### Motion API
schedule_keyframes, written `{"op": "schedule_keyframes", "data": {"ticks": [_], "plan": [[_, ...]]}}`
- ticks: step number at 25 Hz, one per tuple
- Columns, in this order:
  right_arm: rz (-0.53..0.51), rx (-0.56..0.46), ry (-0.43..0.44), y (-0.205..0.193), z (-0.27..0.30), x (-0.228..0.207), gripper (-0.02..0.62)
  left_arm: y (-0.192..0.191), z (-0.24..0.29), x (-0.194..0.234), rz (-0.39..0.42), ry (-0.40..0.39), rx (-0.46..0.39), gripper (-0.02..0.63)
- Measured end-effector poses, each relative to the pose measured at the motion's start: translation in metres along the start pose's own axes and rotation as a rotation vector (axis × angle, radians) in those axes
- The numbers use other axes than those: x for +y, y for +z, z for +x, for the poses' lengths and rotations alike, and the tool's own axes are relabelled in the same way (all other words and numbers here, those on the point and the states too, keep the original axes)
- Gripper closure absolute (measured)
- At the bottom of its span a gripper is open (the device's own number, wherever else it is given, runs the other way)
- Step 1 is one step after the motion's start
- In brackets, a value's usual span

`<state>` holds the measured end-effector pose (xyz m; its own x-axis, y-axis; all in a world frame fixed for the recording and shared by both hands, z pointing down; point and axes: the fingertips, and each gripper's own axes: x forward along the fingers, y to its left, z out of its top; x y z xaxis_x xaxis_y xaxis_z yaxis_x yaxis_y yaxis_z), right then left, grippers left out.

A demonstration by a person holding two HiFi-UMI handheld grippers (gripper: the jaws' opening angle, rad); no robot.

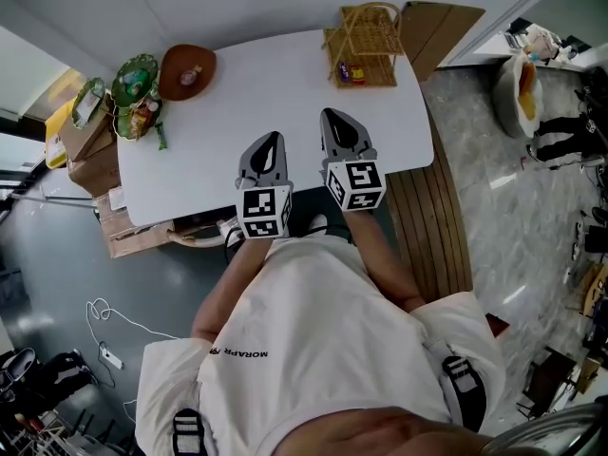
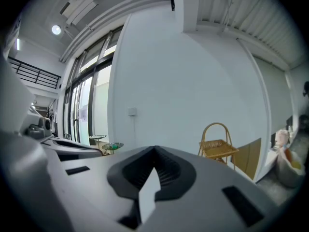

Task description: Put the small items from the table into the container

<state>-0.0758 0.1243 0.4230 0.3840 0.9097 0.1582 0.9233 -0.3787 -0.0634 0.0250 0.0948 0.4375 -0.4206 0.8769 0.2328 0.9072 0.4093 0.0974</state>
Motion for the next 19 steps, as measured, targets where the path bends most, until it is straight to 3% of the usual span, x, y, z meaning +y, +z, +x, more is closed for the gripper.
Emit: {"op": "schedule_keyframes", "data": {"ticks": [5,19], "plan": [[-0.041,-0.017,0.0,0.009,-0.009,0.007,0.581,0.005,0.0,-0.002,0.004,0.0,-0.015,0.601],[-0.038,-0.029,0.001,0.008,-0.019,0.016,0.581,0.014,0.001,-0.005,0.015,-0.006,-0.039,0.601]]}}
